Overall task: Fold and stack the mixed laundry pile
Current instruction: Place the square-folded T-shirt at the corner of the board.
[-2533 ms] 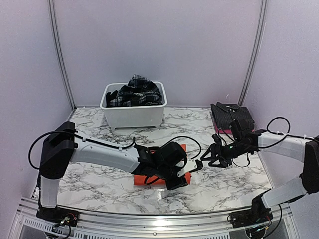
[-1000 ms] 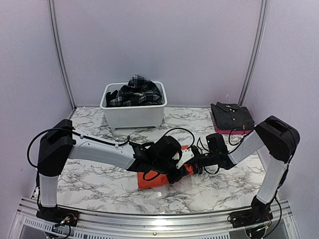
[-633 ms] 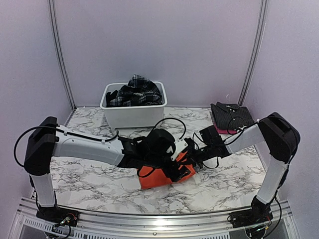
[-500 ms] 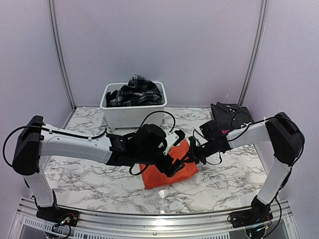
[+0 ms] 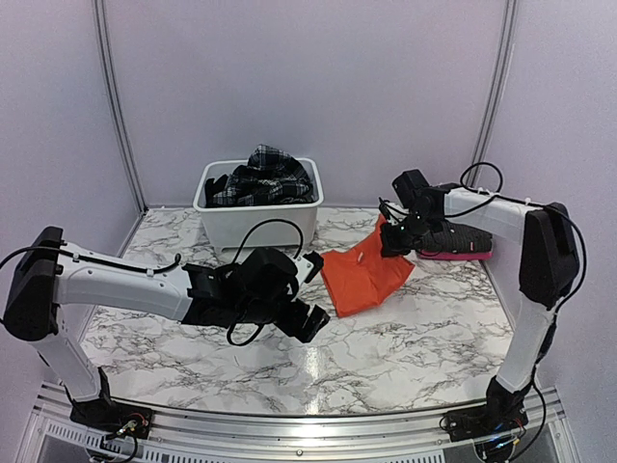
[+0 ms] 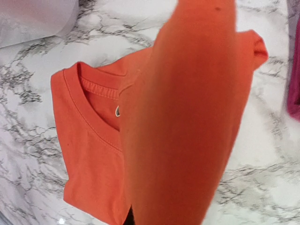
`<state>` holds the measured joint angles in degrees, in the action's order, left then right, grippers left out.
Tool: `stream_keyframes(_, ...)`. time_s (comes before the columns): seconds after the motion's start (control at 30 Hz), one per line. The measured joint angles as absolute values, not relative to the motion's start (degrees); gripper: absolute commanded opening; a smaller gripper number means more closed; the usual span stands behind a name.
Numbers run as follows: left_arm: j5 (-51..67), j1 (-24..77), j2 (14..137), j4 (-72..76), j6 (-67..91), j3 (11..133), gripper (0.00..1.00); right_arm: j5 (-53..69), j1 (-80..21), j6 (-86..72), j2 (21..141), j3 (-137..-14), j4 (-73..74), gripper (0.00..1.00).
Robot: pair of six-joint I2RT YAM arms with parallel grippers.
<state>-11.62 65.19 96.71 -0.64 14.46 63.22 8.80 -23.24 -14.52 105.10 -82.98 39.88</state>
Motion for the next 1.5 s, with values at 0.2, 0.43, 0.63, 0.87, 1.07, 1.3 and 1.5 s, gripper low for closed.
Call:
stream_keyframes(0.2, -11.6, 65.2, 96.7, -1.3, 16.3, 63.2, 0.99, -2.1, -22.6, -8.4, 112.4, -95.5, 46.5, 0.00)
stream_keyframes(0.43, -11.6, 65.2, 96.7, -1.8, 16.7, 63.2, 0.99, -10.9, -22.4, -4.4, 119.5, -109.6, 52.9, 0.00)
stream_keyframes(0.63, -12.2, 65.2, 96.7, -2.0, 16.4, 63.2, 0.99, -16.1, -21.1, -2.7, 122.0, -120.6, 57.3, 0.00)
stream_keyframes(0.87, -13.0, 65.2, 96.7, -2.1, 16.3, 63.2, 0.99, -19.7, -19.3, -2.3, 122.0, -127.0, 60.9, 0.00)
stream_keyframes(1.07, -13.1, 65.2, 96.7, -2.1, 16.3, 62.7, 0.99, -21.4, -18.7, -2.1, 122.0, -128.7, 62.0, 0.00)
stream_keyframes(1.3, -13.1, 65.2, 96.7, -2.1, 16.5, 61.4, 0.99, -21.5, -18.3, -1.8, 121.3, -129.0, 63.5, 0.00)
stream_keyframes(1.5, -13.1, 65.2, 96.7, -2.3, 16.5, 60.9, 0.99, -20.7, -17.2, -1.9, 119.1, -131.7, 64.0, 0.00)
